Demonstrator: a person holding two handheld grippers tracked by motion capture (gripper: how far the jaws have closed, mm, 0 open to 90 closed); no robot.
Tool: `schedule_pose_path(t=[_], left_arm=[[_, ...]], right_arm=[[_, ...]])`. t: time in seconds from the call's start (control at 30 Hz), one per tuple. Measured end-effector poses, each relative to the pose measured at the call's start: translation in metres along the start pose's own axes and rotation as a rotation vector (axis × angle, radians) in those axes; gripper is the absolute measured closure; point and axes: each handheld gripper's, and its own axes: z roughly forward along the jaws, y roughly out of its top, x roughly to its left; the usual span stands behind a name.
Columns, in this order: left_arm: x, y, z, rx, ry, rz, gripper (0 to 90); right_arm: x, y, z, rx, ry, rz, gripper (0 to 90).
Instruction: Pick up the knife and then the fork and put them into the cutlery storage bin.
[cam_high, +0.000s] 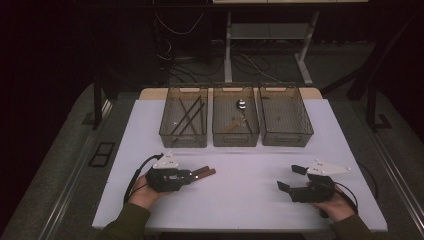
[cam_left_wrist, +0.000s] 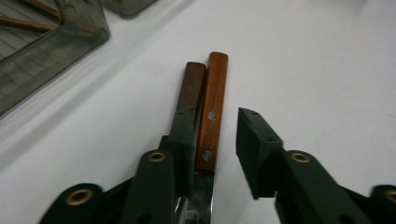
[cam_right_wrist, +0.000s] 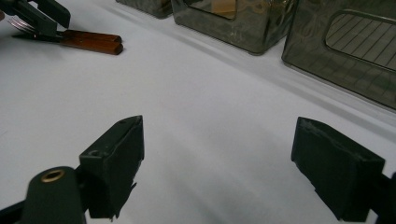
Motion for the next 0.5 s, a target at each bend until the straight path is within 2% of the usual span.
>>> schedule_pose_path(t=[0.1,0.17,0.33,0.5], left_arm=[[0.0011,-0.0001,0.0016,0.002,0.002,0.000,71.3],[0.0020,0.0001,0.0026,0.013,0.007,0.018,71.8],[0.0013,-0.0013,0.0075,0.023,-0.005,0.007,72.1],[0.0000,-0.0014,0.0094,0.039,-0.012,0.027,71.8]], right_arm=[[-0.0008,-0.0003,-0.0002,-0.001,0.001,-0.001,17.3],[-0.0007,-0.0004,-0.0004,0.001,0.001,0.004,17.3],[-0.0005,-0.0004,-0.0001,0.002,0.003,0.003,17.3],[-0.0009,-0.0004,-0.0001,0.002,0.002,0.006,17.3]])
